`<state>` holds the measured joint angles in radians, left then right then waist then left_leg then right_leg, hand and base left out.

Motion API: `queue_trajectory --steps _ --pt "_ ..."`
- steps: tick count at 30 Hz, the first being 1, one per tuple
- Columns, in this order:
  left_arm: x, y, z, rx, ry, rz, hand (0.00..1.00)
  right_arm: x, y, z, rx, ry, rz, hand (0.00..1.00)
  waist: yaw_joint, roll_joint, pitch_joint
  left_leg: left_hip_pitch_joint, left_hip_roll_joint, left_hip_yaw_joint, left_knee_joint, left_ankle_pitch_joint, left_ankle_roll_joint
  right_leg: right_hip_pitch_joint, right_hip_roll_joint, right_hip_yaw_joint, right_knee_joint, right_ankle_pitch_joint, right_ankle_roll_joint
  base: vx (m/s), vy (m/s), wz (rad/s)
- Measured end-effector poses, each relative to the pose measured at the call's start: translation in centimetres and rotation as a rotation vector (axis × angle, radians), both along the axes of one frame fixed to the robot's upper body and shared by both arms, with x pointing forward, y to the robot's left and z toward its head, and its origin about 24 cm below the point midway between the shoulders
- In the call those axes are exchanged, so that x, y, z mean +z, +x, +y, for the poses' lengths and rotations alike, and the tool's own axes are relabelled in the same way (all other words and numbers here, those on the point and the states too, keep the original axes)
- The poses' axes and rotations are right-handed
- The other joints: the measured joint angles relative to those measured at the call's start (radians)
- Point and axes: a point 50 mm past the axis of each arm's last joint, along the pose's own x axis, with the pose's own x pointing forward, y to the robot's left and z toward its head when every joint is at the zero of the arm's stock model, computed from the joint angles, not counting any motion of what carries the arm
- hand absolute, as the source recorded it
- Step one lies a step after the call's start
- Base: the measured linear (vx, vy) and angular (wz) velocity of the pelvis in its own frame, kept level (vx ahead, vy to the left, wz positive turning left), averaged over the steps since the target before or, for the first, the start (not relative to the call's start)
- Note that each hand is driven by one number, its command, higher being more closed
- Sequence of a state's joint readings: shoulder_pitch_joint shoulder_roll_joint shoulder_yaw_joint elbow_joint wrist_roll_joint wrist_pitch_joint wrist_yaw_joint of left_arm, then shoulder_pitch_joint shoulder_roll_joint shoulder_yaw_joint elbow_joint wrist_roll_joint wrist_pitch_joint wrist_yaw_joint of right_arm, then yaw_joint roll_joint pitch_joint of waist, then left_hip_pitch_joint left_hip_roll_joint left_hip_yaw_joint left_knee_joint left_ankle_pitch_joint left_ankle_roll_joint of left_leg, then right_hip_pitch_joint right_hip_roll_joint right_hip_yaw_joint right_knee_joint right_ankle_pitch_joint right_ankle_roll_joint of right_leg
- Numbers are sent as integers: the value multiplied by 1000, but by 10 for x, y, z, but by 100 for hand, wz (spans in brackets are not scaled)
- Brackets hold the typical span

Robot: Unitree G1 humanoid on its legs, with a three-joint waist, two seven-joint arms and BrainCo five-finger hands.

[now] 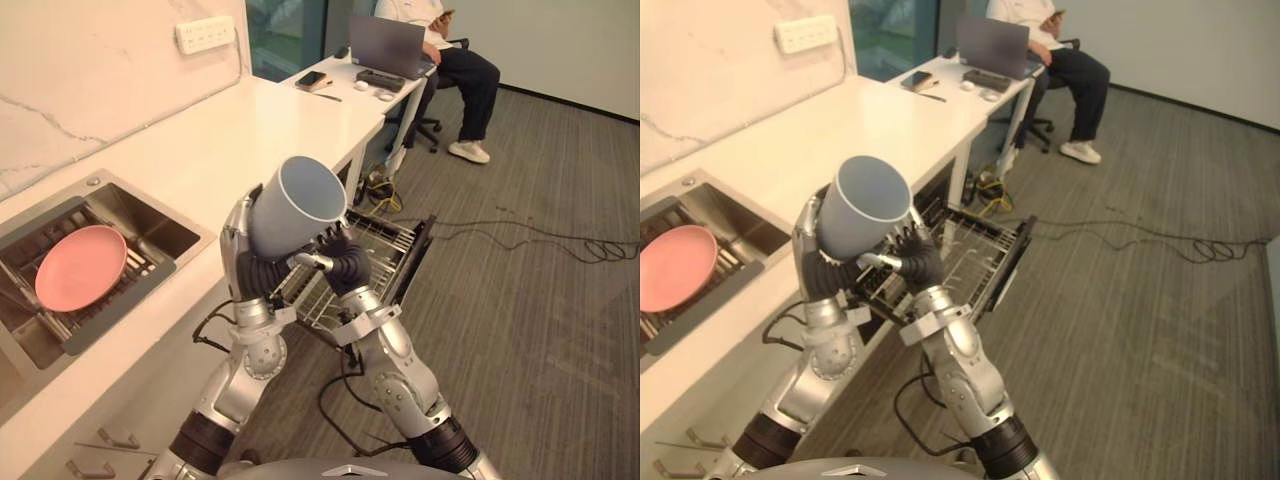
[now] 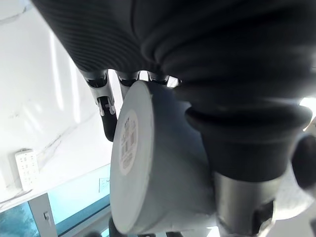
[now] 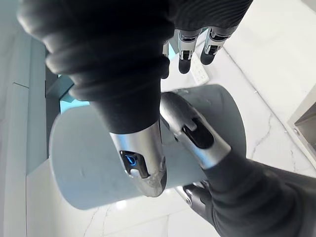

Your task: Walk over to the sink, pick up the cup, carry it to the dishwasher, place the cup inside the dishwasher, then close the dishwasher door

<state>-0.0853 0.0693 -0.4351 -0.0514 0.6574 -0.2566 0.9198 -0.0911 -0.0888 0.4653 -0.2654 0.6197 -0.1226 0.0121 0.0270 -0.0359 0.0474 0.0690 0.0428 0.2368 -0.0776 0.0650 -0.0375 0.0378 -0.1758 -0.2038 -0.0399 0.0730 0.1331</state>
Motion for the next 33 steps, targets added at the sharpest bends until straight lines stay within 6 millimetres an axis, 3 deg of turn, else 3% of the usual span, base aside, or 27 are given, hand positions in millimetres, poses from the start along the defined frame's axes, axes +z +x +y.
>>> queue_trajectory --steps 13,14,33 --pt "-6 -2 -9 -46 28 26 100 3 1 5 -3 -50 -17 0 2 0 0 -2 0 -6 0 3 1 1 1 -2 0 0 0 0 0 0" --pt "-5 -2 -9 -44 26 24 100 4 2 6 -7 -57 -24 100 2 0 0 -2 0 -6 0 3 1 1 1 -2 0 0 0 0 0 0" --pt "-7 -1 -7 -37 17 25 100 6 3 7 -48 -72 -14 100 4 1 -1 -7 0 -15 0 7 0 1 1 -5 0 0 -1 0 0 1"
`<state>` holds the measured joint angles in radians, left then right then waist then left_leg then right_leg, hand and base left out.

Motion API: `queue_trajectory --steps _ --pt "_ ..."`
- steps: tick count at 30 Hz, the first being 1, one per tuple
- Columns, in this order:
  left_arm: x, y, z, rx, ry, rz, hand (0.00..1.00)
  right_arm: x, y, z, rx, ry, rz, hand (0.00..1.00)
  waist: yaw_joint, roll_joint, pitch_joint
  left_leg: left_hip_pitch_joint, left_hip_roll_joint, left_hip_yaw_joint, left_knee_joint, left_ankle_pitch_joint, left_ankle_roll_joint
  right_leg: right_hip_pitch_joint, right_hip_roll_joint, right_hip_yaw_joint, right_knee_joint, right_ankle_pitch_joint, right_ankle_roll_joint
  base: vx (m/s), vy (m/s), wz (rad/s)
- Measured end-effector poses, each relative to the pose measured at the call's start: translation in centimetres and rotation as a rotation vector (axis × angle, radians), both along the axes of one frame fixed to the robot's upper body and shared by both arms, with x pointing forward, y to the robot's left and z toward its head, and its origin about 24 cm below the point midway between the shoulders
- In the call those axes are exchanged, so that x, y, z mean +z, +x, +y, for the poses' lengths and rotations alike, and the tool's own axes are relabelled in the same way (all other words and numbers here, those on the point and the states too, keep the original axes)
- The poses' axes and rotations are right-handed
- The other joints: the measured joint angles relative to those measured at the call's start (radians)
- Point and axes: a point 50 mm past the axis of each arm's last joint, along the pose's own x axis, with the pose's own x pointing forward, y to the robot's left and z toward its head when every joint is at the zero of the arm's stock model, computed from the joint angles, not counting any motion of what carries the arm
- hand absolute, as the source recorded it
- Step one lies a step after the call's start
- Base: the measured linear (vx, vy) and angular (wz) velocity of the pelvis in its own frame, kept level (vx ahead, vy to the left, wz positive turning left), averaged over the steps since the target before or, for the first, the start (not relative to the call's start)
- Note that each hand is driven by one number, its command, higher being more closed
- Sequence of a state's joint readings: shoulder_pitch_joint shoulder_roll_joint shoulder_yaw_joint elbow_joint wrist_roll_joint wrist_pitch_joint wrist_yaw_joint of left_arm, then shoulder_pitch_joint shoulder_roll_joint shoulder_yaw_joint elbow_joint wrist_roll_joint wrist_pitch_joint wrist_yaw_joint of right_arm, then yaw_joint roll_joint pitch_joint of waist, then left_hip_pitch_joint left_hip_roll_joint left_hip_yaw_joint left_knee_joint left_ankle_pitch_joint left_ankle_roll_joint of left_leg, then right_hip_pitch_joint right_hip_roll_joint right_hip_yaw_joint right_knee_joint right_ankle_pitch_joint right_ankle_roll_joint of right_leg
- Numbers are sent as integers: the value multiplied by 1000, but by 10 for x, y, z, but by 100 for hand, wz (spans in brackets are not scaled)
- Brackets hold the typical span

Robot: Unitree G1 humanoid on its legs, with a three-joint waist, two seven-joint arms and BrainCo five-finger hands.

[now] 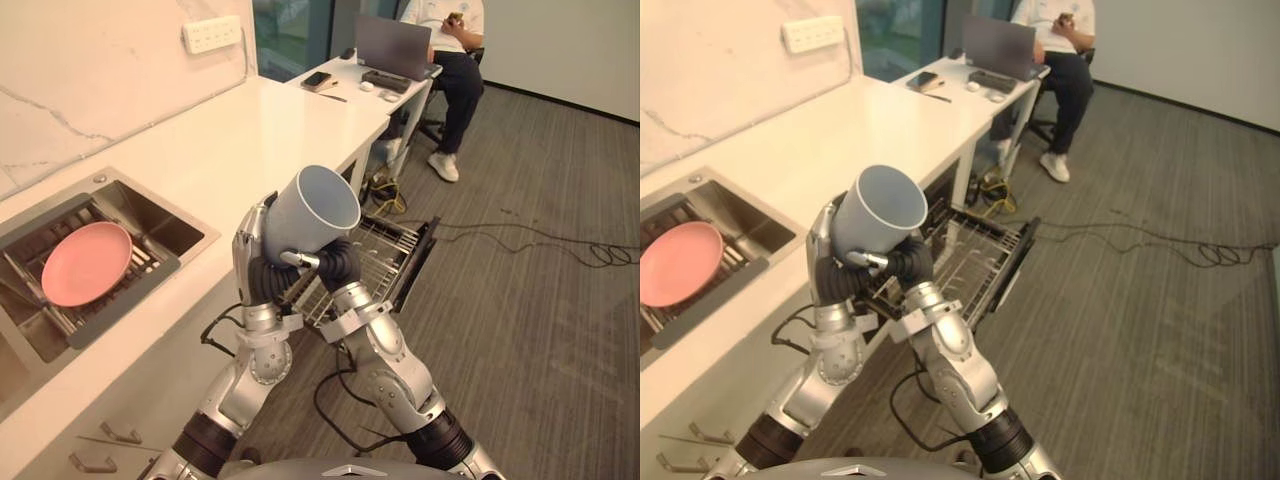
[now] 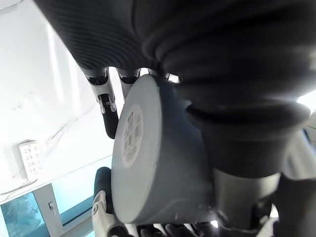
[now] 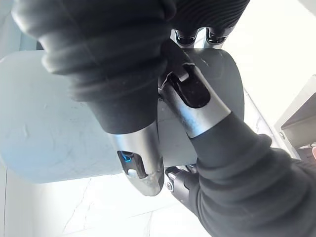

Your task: Walk over to the sink, pick up the cup, carry it to the dishwasher, place the cup inside the dishwasher, then close the dishwasher door

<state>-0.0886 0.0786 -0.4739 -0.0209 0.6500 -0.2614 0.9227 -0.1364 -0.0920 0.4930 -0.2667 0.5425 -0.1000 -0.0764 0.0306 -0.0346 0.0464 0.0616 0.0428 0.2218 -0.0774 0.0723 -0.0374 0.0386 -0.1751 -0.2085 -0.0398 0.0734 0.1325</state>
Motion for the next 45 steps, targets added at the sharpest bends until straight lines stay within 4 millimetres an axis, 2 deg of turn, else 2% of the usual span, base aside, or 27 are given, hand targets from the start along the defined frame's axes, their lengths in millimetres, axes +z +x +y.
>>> queue_trajectory --steps 3,4,7,12,21,24,28,30,32,34,35,37,39,42,44,45 --pt "-2 0 0 -6 -20 5 100 -1 -1 1 -8 1 11 100 0 3 -4 -1 0 0 0 0 0 0 0 0 0 0 0 0 0 0" --pt "-3 0 1 -9 -25 8 0 -1 -1 2 -14 2 17 100 0 5 -6 -1 0 0 0 0 0 0 0 0 0 0 0 0 0 0" --pt "-13 0 2 -9 -33 64 0 7 2 -1 -45 30 -8 100 -3 11 -10 -1 0 0 0 0 0 -1 0 0 0 0 0 0 0 0" --pt "-22 -2 4 -17 -61 130 0 34 2 -20 -146 144 -131 100 -3 13 -11 0 0 0 0 1 0 0 0 0 0 0 0 0 0 0" --pt "-22 2 12 7 -138 161 0 36 9 -43 -279 178 -123 100 -5 13 -11 0 0 0 0 4 -1 0 0 -5 0 1 -1 0 0 0" --pt "-27 4 21 -30 -203 223 0 32 15 -59 -366 125 -113 100 -6 13 -11 0 0 -5 -1 6 -1 3 0 -10 0 1 -1 0 0 6" --pt "-63 -1 26 -189 -226 480 0 3 33 -103 -533 -41 21 100 -4 12 -11 -7 -1 -23 -6 9 1 8 -2 -26 0 -2 0 -26 -4 12" --pt "-98 -9 31 -275 -215 695 0 -20 42 -130 -589 -157 143 100 -4 11 -7 -30 1 -31 -6 14 -2 -9 -2 -31 0 0 -1 -52 -8 12" --pt "-121 -17 37 -321 -224 849 0 -34 46 -149 -607 -242 217 100 -5 10 11 -41 3 -40 -5 17 -6 -12 0 -41 -2 4 -5 -49 -16 16" --pt "-137 -25 43 -356 -236 956 0 -41 49 -164 -632 -331 251 100 -6 8 20 -66 5 -57 0 26 -5 -26 1 -56 -2 8 -8 -50 -19 24" --pt "-144 -30 48 -378 -228 1015 0 -42 56 -173 -641 -392 267 100 -4 7 43 -79 8 -65 2 34 -2 -32 3 -65 -3 11 -11 -70 -21 24" --pt "-151 -32 53 -416 -200 1081 0 -33 74 -184 -655 -468 269 100 -3 5 83 -119 12 -87 33 32 -5 -44 4 -85 -9 21 -16 -100 -17 29" --pt "-162 -36 58 -437 -183 1162 0 -11 96 -195 -672 -526 237 100 12 10 145 -166 17 -113 64 32 -6 -57 10 -112 -15 32 -22 -120 -8 32" --pt "-172 -38 63 -435 -164 1232 0 19 114 -204 -682 -568 186 100 34 17 191 -218 22 -141 75 47 -7 -87 16 -137 -20 45 -27 -80 -7 29" --pt "-180 -40 71 -413 -162 1277 0 47 129 -211 -693 -622 159 100 60 24 255 -240 24 -159 74 64 -6 -96 21 -158 -25 59 -34 -69 -1 27" --pt "-181 -40 73 -404 -163 1285 0 51 132 -212 -687 -635 160 100 63 25 266 -248 23 -167 74 70 -4 -99 22 -164 -27 59 -34 -66 -3 24"
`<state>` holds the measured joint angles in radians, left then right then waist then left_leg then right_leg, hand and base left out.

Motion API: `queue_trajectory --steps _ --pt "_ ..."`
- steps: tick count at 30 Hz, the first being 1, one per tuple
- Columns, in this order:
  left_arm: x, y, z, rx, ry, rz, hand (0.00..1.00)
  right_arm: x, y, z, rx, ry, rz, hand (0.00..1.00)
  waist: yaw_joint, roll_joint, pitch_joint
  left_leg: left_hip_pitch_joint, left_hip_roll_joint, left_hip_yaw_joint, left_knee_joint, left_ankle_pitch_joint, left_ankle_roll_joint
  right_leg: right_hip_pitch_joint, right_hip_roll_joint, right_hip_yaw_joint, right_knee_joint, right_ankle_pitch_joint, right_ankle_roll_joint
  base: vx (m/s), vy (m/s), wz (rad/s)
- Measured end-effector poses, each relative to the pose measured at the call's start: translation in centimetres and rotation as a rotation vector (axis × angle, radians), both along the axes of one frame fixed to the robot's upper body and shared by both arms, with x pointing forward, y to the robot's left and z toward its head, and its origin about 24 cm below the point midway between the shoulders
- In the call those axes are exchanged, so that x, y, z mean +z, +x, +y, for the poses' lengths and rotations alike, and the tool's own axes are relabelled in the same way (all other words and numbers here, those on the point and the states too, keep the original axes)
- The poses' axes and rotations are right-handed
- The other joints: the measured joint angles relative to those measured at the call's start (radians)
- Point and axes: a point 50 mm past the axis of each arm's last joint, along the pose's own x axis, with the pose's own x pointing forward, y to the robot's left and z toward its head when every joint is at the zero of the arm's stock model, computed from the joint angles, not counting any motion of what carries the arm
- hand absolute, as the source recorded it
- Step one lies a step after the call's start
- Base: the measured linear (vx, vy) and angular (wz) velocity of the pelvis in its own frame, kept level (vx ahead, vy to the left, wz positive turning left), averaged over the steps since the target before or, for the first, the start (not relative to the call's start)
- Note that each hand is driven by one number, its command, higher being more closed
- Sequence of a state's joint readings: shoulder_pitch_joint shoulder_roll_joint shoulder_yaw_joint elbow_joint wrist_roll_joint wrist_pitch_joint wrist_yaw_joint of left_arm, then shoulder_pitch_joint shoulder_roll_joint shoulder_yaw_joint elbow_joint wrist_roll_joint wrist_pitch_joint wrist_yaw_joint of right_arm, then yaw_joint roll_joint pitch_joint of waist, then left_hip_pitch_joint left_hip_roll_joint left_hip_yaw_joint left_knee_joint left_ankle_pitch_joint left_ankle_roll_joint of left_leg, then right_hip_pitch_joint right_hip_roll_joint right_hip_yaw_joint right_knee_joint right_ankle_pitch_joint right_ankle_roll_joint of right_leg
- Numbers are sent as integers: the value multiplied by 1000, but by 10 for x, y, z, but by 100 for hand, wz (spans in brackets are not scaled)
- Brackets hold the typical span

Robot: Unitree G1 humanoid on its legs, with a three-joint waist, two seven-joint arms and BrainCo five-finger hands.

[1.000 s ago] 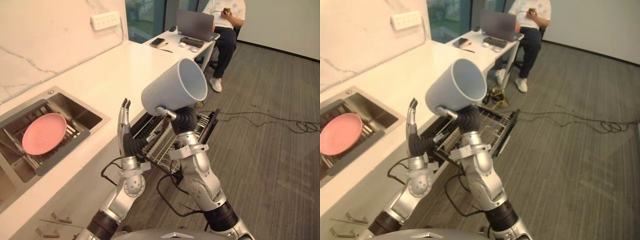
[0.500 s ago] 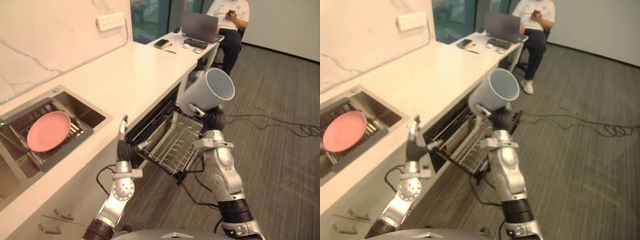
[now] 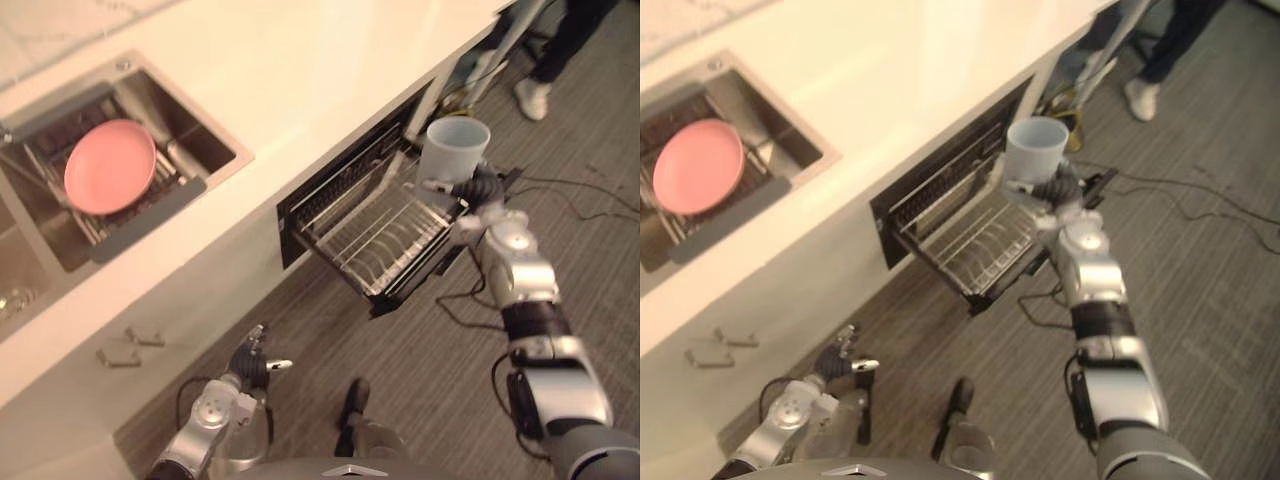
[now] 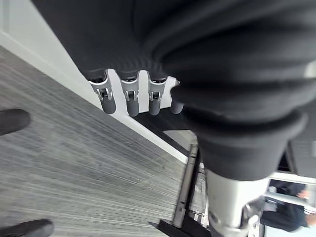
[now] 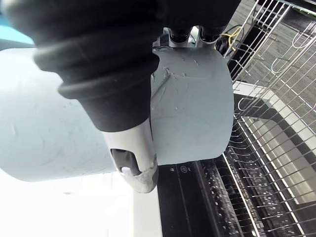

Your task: Walk over to the sink, pick up the cup, carry it to the dishwasher, place the cup inside the dishwasher, then close the dishwasher door

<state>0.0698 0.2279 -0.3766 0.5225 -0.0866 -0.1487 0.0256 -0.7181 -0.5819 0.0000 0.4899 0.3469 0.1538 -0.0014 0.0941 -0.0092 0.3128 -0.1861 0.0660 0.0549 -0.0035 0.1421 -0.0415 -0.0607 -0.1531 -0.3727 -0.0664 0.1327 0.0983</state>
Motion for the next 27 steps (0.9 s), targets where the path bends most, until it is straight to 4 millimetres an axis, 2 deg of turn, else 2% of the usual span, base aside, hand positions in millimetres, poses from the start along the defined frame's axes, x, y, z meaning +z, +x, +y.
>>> queue_trajectory --steps 2,4,6,11,13,17,19,21,22,24,26,27 --pt "-1 1 8 34 2 6 0 13 9 -1 24 -43 30 100 22 1 42 -25 -1 -11 -8 17 2 -19 1 -16 -5 9 -2 -39 -3 20" --pt "-1 2 14 67 -6 -1 0 17 16 0 43 -63 84 100 35 5 68 -33 -5 -23 -23 31 2 -26 1 -25 -8 11 -2 -13 0 18" --pt "0 4 20 92 -9 -17 0 16 22 -3 43 -75 166 100 57 6 92 -48 -6 -27 -31 41 4 -39 1 -32 -13 15 -2 -1 -4 12" --pt "2 6 25 121 -23 -33 0 6 27 -13 39 -80 319 100 80 15 117 -93 -12 -49 -39 55 5 -74 -1 -55 -13 17 -2 15 -17 14" --pt "2 6 25 131 -38 -33 0 3 27 -17 32 -98 357 100 90 25 127 -95 -14 -51 -40 56 5 -75 -3 -56 -13 17 -2 19 -12 3" --pt "2 8 23 145 -66 -35 0 13 27 -27 2 -162 376 100 96 63 151 -118 -16 -58 -41 61 7 -95 -4 -65 -13 20 -1 2 -9 3" --pt "1 8 23 157 -82 -29 0 11 27 -30 -10 -177 401 100 104 69 153 -132 -15 -58 -50 69 7 -115 -3 -64 -13 23 -3 3 -16 -1" --pt "1 11 19 161 -104 -24 0 6 25 -37 -38 -210 442 100 111 88 165 -141 -16 -58 -52 73 8 -122 -4 -69 -13 24 -3 17 -26 5" --pt "1 11 18 159 -108 -25 0 6 25 -37 -40 -213 448 100 114 91 166 -146 -16 -58 -52 73 8 -129 -4 -68 -12 24 -4 0 0 0" --pt "1 11 15 159 -128 -24 0 10 26 -38 -40 -240 459 100 118 101 171 -164 -16 -59 -52 78 8 -149 -5 -69 -9 25 -5 0 0 0" --pt "1 12 9 151 -145 -27 0 19 27 -38 -36 -297 461 100 125 127 184 -178 -16 -61 -52 81 8 -164 -6 -71 -4 26 -6 0 0 0" --pt "1 12 8 152 -154 -32 0 21 28 -37 -33 -306 458 100 128 131 185 -183 -16 -61 -52 82 8 -172 -6 -71 -2 26 -6 20 -20 -4"
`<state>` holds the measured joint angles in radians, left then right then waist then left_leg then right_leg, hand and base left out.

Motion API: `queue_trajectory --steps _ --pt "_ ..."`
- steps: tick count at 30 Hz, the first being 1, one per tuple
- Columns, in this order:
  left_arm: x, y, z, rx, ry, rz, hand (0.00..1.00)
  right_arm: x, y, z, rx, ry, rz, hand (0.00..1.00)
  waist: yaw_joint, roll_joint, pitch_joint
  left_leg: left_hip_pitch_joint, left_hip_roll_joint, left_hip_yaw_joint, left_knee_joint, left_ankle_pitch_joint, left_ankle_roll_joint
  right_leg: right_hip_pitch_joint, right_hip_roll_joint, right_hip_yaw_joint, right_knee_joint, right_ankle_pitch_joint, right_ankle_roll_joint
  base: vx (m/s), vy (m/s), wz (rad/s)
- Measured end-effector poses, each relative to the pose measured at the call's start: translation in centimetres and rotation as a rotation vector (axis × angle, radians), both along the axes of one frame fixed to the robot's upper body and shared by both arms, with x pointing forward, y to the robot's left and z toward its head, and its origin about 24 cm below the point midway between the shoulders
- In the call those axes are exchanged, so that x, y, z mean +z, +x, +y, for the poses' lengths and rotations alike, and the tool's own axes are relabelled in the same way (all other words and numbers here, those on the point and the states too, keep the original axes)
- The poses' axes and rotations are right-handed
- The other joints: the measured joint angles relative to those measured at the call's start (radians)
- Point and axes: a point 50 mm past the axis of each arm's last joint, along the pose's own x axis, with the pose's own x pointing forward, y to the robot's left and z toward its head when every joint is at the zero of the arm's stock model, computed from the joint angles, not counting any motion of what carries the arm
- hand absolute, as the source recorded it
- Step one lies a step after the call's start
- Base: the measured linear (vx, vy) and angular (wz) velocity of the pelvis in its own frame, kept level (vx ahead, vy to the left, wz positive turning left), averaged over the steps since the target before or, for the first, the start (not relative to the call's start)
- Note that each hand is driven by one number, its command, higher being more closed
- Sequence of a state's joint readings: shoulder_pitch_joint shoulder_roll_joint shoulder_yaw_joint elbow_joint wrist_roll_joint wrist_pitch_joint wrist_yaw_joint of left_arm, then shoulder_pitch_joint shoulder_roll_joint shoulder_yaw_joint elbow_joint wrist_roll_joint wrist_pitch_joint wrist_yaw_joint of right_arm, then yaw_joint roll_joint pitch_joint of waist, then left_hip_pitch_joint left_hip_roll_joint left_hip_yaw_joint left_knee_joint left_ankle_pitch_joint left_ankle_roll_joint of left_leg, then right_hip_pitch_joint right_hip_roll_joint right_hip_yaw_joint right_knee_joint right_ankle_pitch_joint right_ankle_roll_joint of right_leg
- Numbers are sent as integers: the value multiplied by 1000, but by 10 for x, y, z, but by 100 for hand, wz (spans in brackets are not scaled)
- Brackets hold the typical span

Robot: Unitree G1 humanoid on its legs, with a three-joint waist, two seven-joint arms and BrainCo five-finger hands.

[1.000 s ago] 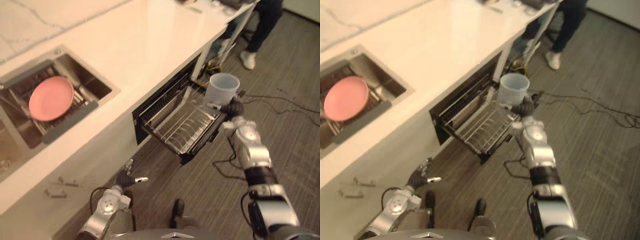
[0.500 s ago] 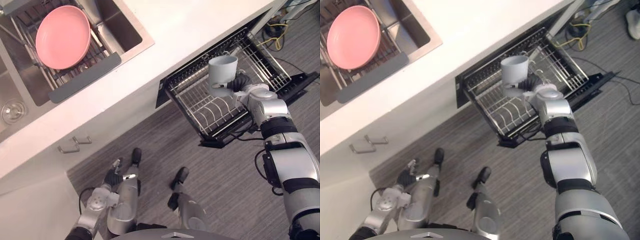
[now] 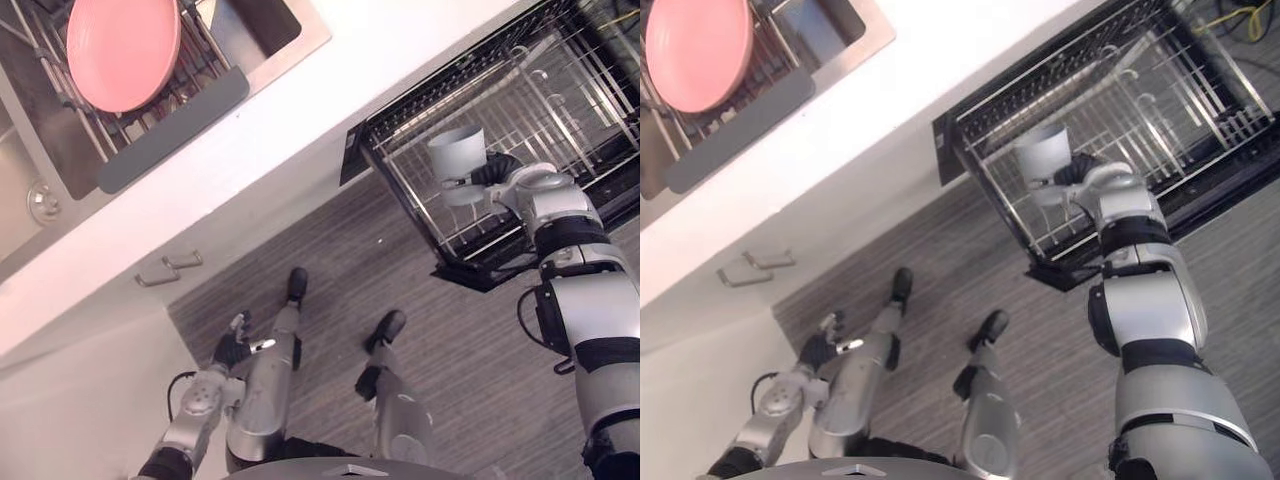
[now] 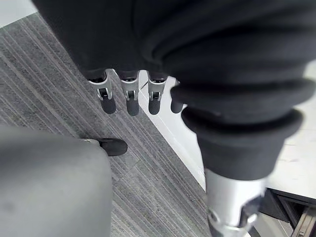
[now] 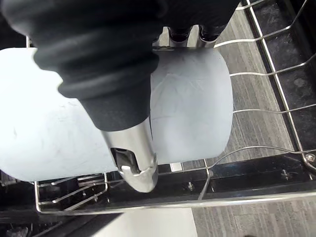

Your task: Walk over to the sink, pick up the cup, carry it to the dishwasher, place the cup inside the dishwasher, then close the dishwasher door

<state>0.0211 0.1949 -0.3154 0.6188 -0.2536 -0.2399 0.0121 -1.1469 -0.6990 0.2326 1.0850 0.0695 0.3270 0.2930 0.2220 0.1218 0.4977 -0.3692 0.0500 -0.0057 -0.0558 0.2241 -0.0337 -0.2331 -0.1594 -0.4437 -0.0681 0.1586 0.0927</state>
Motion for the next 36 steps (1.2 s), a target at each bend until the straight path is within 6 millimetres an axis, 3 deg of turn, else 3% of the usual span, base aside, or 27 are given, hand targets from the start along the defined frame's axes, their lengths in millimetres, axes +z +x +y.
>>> queue_trajectory --steps 2,6,7,16,22,24,28,31,34,36 --pt "1 1 -4 7 -26 -10 0 8 2 2 31 -35 -1 100 6 21 10 -21 0 -1 0 5 2 -26 -2 0 11 0 0 10 -9 -2" --pt "1 4 -8 9 -41 -16 0 4 1 1 33 -94 25 100 18 36 15 -40 -2 -1 0 11 3 -50 -7 2 23 -1 -1 0 0 0" --pt "1 4 -8 9 -41 -16 0 6 2 2 33 -98 24 0 18 36 15 -41 -3 -1 0 11 3 -52 -8 2 25 -1 -1 0 0 0" --pt "1 6 -17 3 -72 -14 0 9 4 4 9 -98 -6 0 25 55 13 -64 -3 -15 -20 29 -3 -104 -18 -1 87 -23 -7 3 -6 3" --pt "1 5 -16 25 -66 -22 0 9 5 7 -32 42 -100 0 19 55 13 -50 1 -6 -20 39 2 -98 -18 10 94 -25 -6 25 -38 -4" --pt "-1 5 -16 36 -65 -15 0 18 6 13 -16 87 -184 0 14 55 13 -31 1 10 -20 38 0 -91 -20 22 97 -25 -6 24 -39 -20" --pt "-3 1 -13 66 -61 -5 0 57 2 27 33 160 -441 0 -22 54 13 18 6 36 -21 30 -1 -57 -18 43 99 -26 -6 4 -39 -16" --pt "-7 -6 -8 110 -69 9 0 70 -7 37 72 192 -587 0 -48 52 13 53 12 46 -22 18 -3 -25 -12 52 94 -31 -9 2 -60 -15" --pt "-12 -17 4 172 -67 30 0 65 -24 49 131 300 -726 0 -78 27 8 91 19 64 -22 15 -7 6 -4 68 82 -36 -9 24 -64 -18" --pt "-16 -24 13 214 -61 48 0 43 -42 65 194 420 -806 0 -108 0 1 130 23 80 -22 3 -11 41 0 80 71 -35 -6 66 -74 -19"
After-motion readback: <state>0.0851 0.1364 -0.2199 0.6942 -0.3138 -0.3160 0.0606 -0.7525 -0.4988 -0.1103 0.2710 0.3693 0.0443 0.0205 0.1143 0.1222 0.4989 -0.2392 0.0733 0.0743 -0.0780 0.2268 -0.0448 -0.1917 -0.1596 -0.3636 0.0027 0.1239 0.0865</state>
